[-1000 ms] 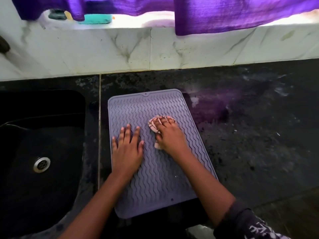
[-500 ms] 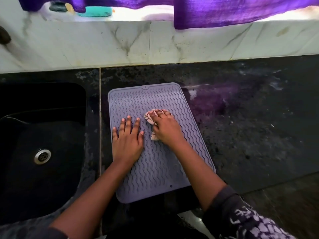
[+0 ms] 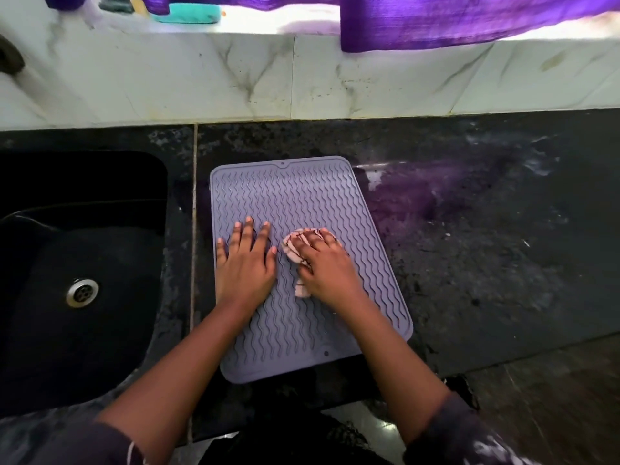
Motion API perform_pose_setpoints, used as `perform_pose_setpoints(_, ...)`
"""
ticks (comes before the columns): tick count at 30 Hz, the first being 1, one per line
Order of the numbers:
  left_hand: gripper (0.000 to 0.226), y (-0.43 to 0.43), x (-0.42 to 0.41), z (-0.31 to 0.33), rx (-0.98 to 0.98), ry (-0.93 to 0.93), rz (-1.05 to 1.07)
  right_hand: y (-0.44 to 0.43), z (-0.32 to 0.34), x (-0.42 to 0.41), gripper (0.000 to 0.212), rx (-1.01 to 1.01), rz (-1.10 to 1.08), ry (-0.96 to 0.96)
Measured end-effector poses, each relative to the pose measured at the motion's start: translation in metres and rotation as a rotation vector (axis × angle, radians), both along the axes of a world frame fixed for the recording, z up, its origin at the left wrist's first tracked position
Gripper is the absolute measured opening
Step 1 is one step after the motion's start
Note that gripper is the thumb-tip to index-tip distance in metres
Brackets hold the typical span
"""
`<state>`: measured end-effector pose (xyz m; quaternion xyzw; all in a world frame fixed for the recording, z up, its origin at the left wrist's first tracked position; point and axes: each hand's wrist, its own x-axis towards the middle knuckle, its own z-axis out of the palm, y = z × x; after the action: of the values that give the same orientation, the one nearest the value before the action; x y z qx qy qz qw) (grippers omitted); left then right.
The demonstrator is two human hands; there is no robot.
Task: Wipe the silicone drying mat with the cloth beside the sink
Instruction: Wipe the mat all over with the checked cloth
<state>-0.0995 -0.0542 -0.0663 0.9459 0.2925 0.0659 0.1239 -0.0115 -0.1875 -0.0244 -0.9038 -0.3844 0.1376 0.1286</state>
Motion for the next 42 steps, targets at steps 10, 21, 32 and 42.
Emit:
perform_pose_setpoints(10,0.054,0.001,0.000,-0.004,0.013,-0.013,0.025,-0.068,-0.001,-0.064,0.053,-0.007,0.088,-0.026)
perform_pose_setpoints(21,0.055,-0.001,0.000,0.001,0.005,-0.011,0.032,-0.021,-0.003,-0.031,0.053,-0.002,0.051,-0.043)
perform_pose_setpoints(32,0.054,0.001,0.001,-0.003,0.013,-0.011,0.035,-0.066,0.021,-0.060,0.042,-0.074,0.150,-0.004)
perform_pose_setpoints(42,0.054,0.000,0.002,-0.002,0.007,-0.003,0.041,-0.087,0.008,-0.085,0.056,-0.192,0.185,-0.037)
